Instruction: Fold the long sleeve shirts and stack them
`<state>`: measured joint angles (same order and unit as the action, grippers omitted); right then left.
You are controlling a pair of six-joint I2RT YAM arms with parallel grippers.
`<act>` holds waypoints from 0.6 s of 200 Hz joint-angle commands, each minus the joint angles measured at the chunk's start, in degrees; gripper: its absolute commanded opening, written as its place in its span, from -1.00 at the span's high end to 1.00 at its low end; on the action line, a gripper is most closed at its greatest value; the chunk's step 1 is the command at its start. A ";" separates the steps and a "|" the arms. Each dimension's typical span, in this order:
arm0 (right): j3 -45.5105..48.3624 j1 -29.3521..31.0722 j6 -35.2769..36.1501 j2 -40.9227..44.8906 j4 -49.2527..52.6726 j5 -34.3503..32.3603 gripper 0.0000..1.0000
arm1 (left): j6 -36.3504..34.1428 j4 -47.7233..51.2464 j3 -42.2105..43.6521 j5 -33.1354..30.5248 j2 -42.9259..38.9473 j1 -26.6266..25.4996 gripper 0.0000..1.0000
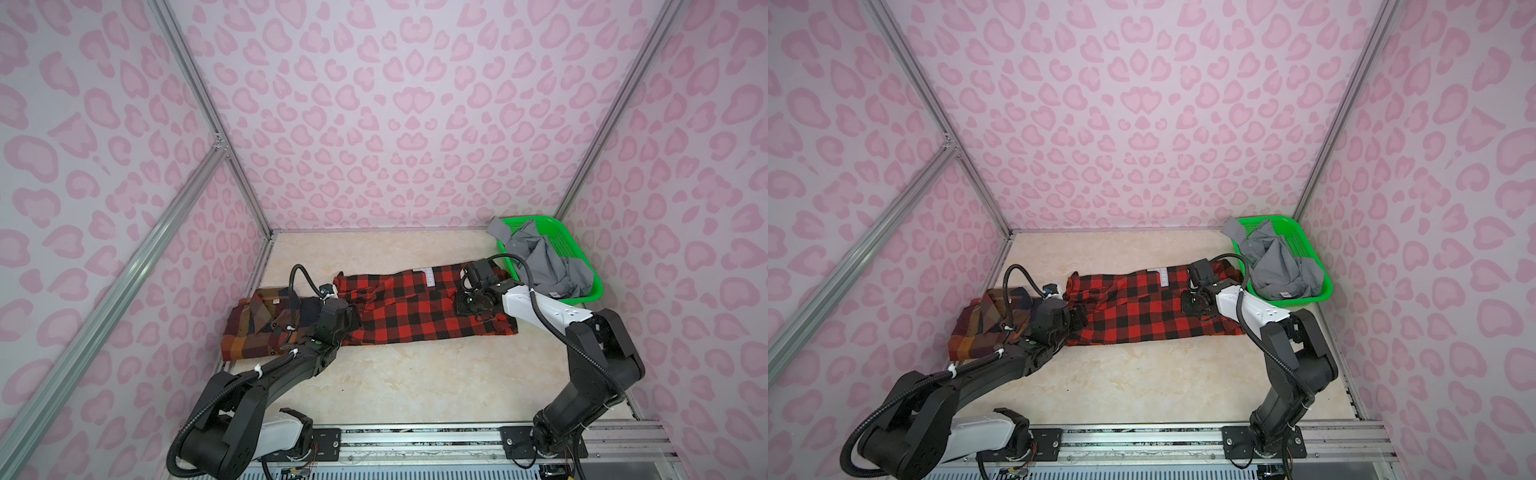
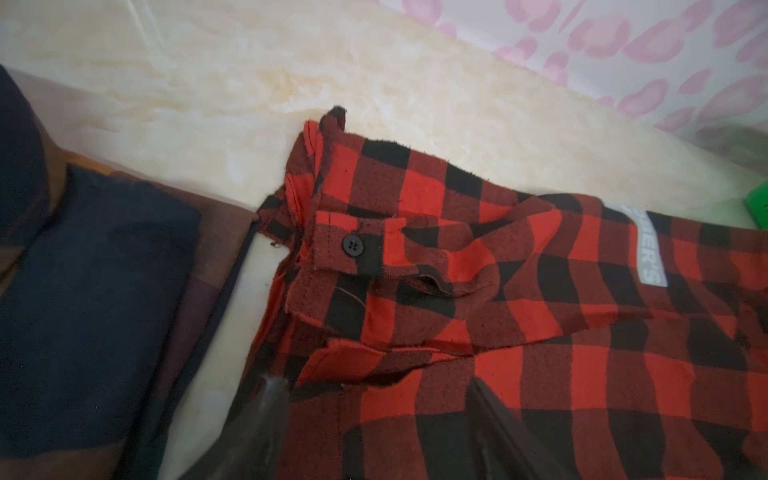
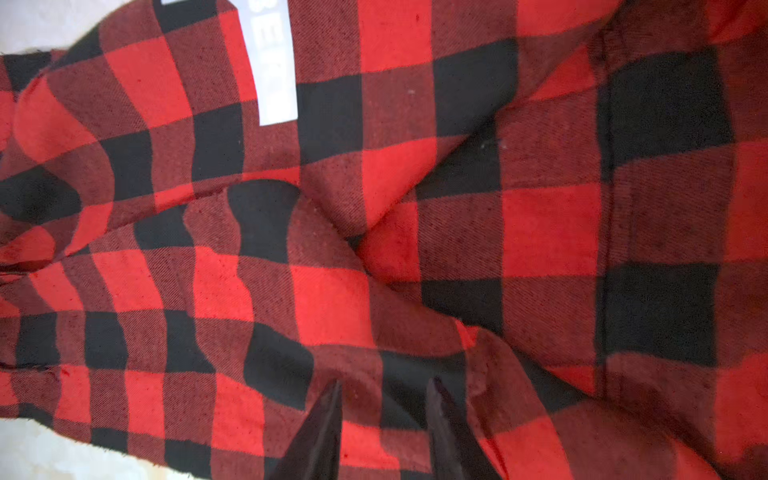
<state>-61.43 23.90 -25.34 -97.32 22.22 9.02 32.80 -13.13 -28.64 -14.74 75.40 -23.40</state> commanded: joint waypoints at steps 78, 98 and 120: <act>9.74 2.84 -4.75 -3.68 -4.74 -0.73 0.31 | 11.33 19.03 -3.57 1.22 6.39 -1.07 -0.38; 13.25 4.03 -5.63 -1.37 -5.13 -0.53 0.30 | 11.50 22.43 -2.93 -0.65 4.03 -2.04 -0.39; 17.58 6.17 -7.12 1.49 -5.87 0.56 0.30 | 12.26 25.89 -0.64 -2.56 -0.68 -2.31 -0.40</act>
<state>-47.99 28.36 -29.50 -96.79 8.34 7.57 43.44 5.96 -31.07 -14.74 78.70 -25.52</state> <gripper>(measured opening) 0.353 0.697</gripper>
